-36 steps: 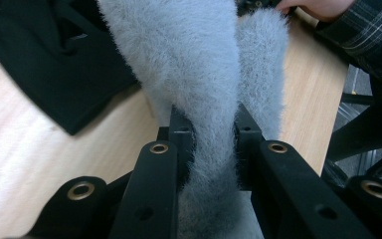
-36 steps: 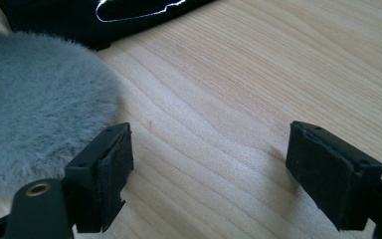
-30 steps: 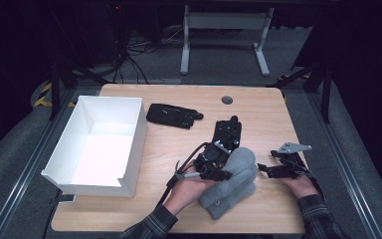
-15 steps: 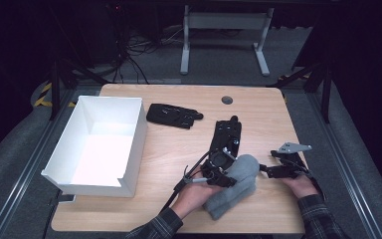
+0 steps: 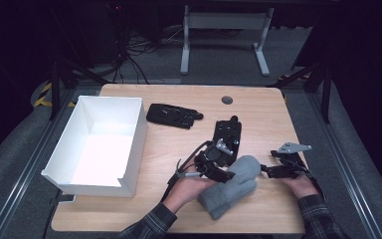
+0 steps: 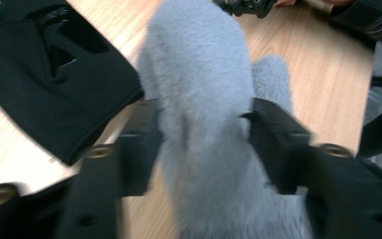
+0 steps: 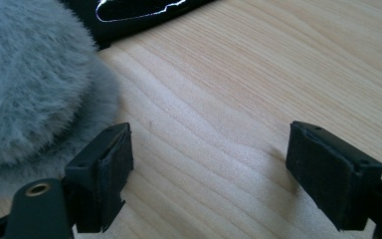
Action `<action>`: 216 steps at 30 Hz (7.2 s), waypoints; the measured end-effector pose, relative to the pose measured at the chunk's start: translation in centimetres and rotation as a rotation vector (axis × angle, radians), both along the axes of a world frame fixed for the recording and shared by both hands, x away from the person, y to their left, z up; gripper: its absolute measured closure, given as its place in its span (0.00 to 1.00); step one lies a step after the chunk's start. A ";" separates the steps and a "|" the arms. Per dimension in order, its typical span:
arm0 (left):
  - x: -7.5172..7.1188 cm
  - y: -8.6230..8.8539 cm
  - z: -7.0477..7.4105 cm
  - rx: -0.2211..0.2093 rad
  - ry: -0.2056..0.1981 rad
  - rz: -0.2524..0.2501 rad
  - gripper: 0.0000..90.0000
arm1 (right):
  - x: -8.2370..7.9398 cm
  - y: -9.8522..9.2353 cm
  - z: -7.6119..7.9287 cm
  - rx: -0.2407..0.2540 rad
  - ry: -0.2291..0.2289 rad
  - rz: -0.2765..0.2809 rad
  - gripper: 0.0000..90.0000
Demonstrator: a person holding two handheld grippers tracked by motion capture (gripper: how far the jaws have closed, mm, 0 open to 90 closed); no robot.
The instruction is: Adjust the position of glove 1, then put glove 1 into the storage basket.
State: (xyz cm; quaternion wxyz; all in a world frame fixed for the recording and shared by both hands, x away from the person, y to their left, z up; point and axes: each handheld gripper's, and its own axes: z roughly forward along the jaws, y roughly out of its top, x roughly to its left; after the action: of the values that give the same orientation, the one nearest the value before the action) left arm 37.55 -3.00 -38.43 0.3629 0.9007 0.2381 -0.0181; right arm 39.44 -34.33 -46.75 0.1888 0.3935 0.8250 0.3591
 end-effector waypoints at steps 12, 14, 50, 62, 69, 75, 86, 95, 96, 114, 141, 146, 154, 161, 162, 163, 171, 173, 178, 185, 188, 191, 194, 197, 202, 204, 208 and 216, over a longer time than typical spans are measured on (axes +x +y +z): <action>0.1 5.1 -2.6 0.087 0.065 0.090 1.00 | -0.1 0.0 0.0 0.002 -0.001 -0.002 0.24; 0.0 5.5 -3.0 0.083 0.082 0.096 1.00 | -0.4 -0.1 0.4 -0.008 0.007 0.006 0.37; -2.6 5.6 -4.4 0.001 0.197 0.032 1.00 | -8.2 5.9 3.2 0.155 0.096 0.423 1.00; -1.6 5.5 -3.2 -0.029 0.116 0.057 0.78 | -7.8 3.9 2.9 0.076 0.070 0.334 0.86; -0.3 4.6 -2.1 -0.086 0.023 0.035 0.61 | -6.5 2.2 2.5 0.028 0.041 0.219 0.59; 0.6 2.7 -1.5 -0.094 -0.020 0.029 0.43 | -5.2 1.1 2.1 0.023 0.031 0.134 0.40; 1.7 -1.4 -2.0 -0.095 0.006 0.009 0.25 | -3.8 0.9 1.2 -0.010 0.029 0.076 0.27; 2.0 -3.3 -4.7 0.001 0.066 -0.023 0.17 | -3.6 0.6 0.7 -0.007 0.041 0.066 0.25; 2.0 -3.7 -5.3 0.020 0.074 -0.029 0.16 | -3.6 0.6 0.6 -0.010 0.044 0.068 0.25; 2.1 -3.9 -6.7 0.006 0.160 -0.092 0.42 | -3.8 0.4 0.0 -0.006 0.014 0.078 0.19; 2.0 -2.7 -3.9 -0.017 0.195 -0.153 0.81 | -3.8 0.4 -0.1 -0.006 0.009 0.077 0.17; 2.1 -1.6 -1.8 -0.052 0.155 -0.127 0.81 | -3.8 0.4 -0.1 -0.005 0.009 0.077 0.17; 2.4 0.7 1.5 -0.086 0.099 -0.087 0.81 | -3.8 0.4 -0.1 -0.005 0.009 0.076 0.17; 2.9 2.8 4.0 -0.096 0.054 -0.042 0.81 | -3.8 0.4 -0.1 -0.006 0.008 0.077 0.17; 3.0 3.1 4.4 -0.098 0.045 -0.031 0.81 | -3.8 0.4 -0.1 -0.006 0.009 0.076 0.17; 3.1 3.4 4.8 -0.097 0.039 -0.022 0.81 | -3.8 0.4 -0.1 -0.006 0.008 0.076 0.17; 3.8 6.3 7.8 -0.101 0.008 0.032 0.81 | -3.8 0.4 -0.1 -0.006 0.008 0.076 0.17; 4.1 7.2 8.8 -0.096 -0.005 0.046 0.81 | -3.8 0.4 -0.1 -0.006 0.008 0.076 0.17; 4.6 9.2 10.7 -0.094 -0.025 0.080 0.81 | -3.8 0.4 -0.1 -0.006 0.008 0.076 0.17; 5.1 11.4 12.7 -0.094 -0.041 0.128 0.81 | -3.8 0.4 -0.1 -0.006 0.008 0.076 0.17; 5.1 12.6 13.6 -0.092 -0.053 0.150 0.81 | -3.8 0.4 -0.1 -0.006 0.008 0.075 0.17; 5.0 14.0 14.5 -0.087 -0.061 0.173 0.81 | -3.8 0.4 -0.1 -0.006 0.008 0.075 0.17; 5.0 15.4 15.1 -0.079 -0.073 0.196 0.81 | -3.8 0.4 -0.1 -0.006 0.008 0.075 0.17; 4.9 16.7 15.5 -0.071 -0.077 0.220 0.81 | -3.8 0.4 -0.1 -0.006 0.008 0.074 0.17; 4.8 19.1 16.0 -0.057 -0.085 0.270 0.81 | -3.8 0.4 -0.1 -0.005 0.008 0.073 0.17; 4.7 20.1 16.2 -0.052 -0.086 0.289 0.81 | -3.8 0.4 -0.1 -0.005 0.008 0.073 0.17; 4.5 22.1 16.2 -0.040 -0.091 0.331 0.81 | -3.8 0.4 -0.1 -0.005 0.009 0.071 0.17; 4.1 25.7 15.6 -0.035 -0.084 0.414 0.81 | -3.8 0.4 -0.1 -0.006 0.009 0.069 0.17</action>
State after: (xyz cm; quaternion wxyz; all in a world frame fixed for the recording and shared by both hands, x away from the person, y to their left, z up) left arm 41.61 22.67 -22.78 0.3839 0.8262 0.4024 0.0902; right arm 35.69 -33.97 -46.89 0.1738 0.3657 0.8400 0.3612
